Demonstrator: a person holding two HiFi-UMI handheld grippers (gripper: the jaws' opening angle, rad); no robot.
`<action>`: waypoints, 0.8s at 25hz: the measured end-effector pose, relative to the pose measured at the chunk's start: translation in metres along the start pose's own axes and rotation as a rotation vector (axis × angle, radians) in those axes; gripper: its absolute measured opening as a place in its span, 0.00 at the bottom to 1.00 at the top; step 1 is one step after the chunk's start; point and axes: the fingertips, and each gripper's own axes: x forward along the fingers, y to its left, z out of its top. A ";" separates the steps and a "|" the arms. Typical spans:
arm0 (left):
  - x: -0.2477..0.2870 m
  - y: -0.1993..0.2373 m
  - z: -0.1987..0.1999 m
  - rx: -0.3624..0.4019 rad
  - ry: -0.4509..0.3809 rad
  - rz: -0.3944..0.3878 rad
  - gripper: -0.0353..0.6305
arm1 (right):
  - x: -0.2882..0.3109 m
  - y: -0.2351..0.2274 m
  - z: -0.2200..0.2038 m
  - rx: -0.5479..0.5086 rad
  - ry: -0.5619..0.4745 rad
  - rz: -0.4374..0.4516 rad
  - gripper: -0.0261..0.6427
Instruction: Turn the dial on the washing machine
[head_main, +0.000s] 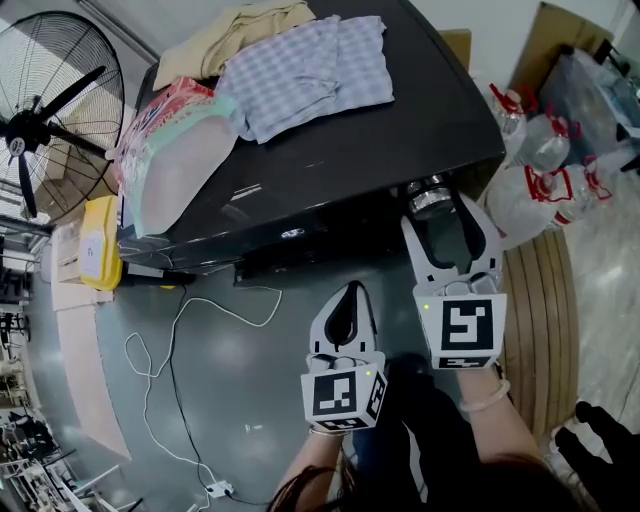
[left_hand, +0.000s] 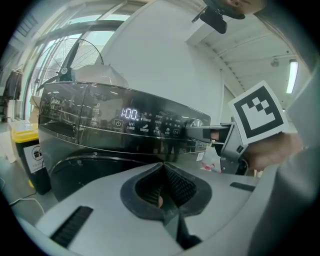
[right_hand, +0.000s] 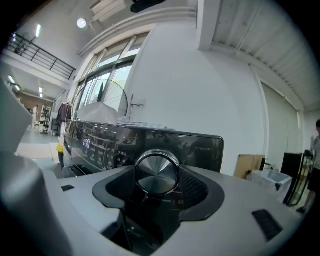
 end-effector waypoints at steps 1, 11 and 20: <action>0.001 0.000 0.000 0.000 -0.001 -0.001 0.08 | 0.000 -0.001 0.000 0.027 -0.002 0.001 0.48; 0.005 0.000 -0.001 -0.004 0.004 -0.002 0.08 | -0.001 -0.005 -0.004 0.175 -0.019 0.018 0.48; 0.008 -0.002 -0.004 -0.008 0.015 0.003 0.08 | -0.002 -0.007 -0.007 0.213 -0.001 0.050 0.51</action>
